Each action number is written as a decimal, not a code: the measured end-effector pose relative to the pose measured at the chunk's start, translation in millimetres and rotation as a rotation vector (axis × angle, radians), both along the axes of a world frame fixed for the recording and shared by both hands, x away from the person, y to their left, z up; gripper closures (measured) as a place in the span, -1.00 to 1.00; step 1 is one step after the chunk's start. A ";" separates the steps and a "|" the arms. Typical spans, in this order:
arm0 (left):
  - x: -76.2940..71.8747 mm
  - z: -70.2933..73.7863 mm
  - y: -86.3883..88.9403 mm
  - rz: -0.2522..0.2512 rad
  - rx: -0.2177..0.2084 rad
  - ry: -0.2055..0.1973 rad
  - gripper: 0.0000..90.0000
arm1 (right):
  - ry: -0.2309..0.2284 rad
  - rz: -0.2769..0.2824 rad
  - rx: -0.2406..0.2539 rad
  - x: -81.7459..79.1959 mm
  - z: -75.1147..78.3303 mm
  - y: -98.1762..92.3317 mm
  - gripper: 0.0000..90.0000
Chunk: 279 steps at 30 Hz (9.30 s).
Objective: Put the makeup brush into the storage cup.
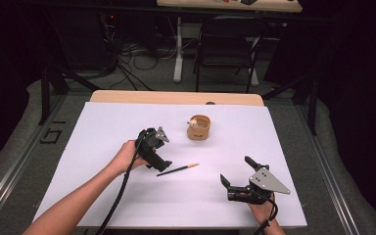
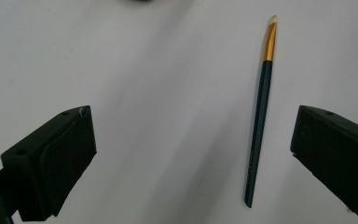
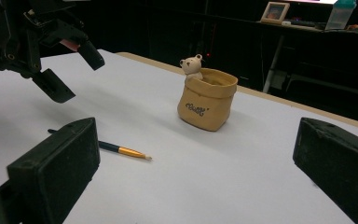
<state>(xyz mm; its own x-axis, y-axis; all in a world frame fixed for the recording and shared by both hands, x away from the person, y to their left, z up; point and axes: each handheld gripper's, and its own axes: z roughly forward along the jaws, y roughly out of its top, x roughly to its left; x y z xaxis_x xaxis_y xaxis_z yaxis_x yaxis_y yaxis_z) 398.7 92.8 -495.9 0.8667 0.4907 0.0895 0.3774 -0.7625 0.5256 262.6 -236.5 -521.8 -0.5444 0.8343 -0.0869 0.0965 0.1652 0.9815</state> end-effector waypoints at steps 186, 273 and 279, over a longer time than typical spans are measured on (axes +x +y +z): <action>12.1 -28.8 -58.7 -0.211 0.293 0.223 0.84 | 0.069 0.004 -0.100 4.8 -5.6 7.8 -1.00; -37.7 -4.9 20.0 0.012 -0.502 0.015 0.86 | 0.254 0.180 0.046 13.7 5.2 28.1 -1.00; -40.4 -4.8 20.5 0.016 -0.517 0.008 0.86 | 0.282 0.218 0.029 26.7 5.5 43.2 -1.00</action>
<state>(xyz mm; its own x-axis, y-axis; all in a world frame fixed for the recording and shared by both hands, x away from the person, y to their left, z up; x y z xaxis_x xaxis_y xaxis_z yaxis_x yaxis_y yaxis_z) 358.3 113.2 -500.7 0.8586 0.4819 -0.1751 0.3924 -0.3979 0.8293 289.4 -193.2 -516.3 -0.7089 0.6960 0.1143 0.3302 0.1844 0.9257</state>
